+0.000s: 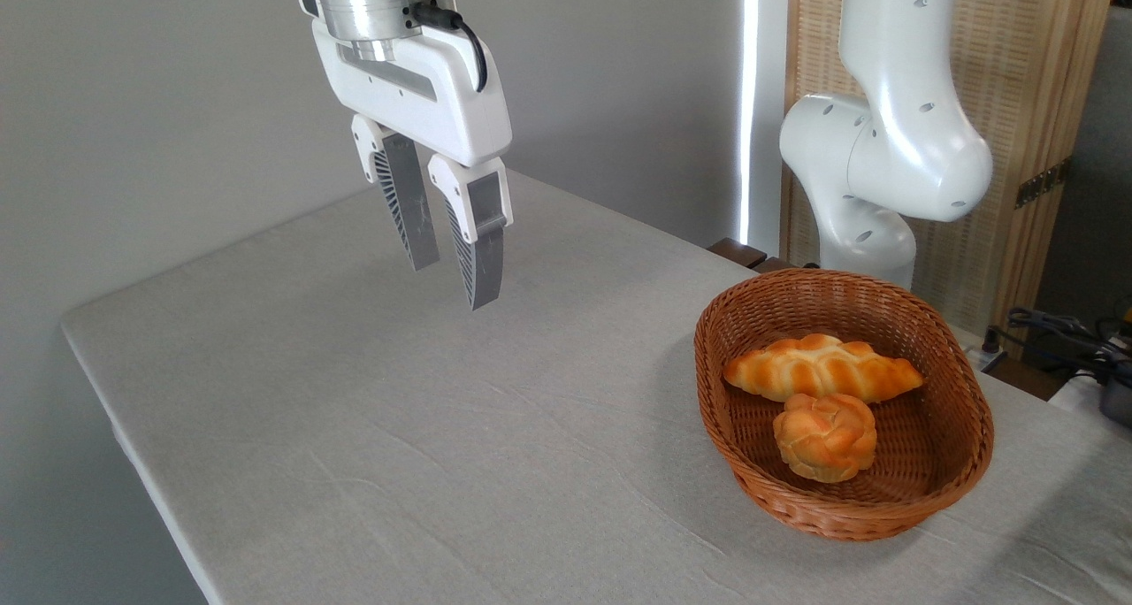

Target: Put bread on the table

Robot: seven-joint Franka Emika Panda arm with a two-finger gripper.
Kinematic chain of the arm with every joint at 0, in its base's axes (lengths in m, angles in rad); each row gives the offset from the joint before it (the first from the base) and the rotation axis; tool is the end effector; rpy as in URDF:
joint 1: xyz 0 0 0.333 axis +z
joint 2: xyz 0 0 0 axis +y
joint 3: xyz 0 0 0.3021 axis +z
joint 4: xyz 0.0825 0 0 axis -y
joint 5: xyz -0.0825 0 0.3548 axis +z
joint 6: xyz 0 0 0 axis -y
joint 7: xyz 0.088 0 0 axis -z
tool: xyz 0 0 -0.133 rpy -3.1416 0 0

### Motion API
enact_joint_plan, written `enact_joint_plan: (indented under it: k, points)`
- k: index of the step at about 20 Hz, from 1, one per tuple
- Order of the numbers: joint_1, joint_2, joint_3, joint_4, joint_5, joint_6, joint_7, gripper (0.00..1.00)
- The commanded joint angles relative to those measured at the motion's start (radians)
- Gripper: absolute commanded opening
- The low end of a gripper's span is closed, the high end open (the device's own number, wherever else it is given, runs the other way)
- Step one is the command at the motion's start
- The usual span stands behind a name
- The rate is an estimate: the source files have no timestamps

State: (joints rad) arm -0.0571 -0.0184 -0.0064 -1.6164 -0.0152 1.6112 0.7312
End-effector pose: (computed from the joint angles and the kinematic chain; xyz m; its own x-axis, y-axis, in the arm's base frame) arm 0.5224 -0.0352 0.5776 0.7007 -0.7131 0.0199 -0.7133 -0.7008 0.0024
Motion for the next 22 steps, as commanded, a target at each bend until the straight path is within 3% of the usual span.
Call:
enact_joint_plan:
  k: [1,8,11,16,19,20,22]
  points:
    - [0.008,-0.017,0.011,-0.013,-0.017,-0.017,-0.016,1.00]
    - [0.008,-0.021,0.011,-0.016,-0.017,-0.017,-0.015,1.00]
    - [0.010,-0.087,0.038,-0.094,-0.017,-0.019,0.008,1.00]
    - [0.008,-0.300,0.135,-0.325,-0.017,-0.062,0.392,1.00]
    - [0.002,-0.454,0.280,-0.485,-0.011,-0.094,0.762,1.00]
    - [-0.013,-0.500,0.351,-0.534,0.015,-0.094,0.875,1.00]
    - [-0.061,-0.570,0.443,-0.595,0.133,-0.125,1.076,1.00]
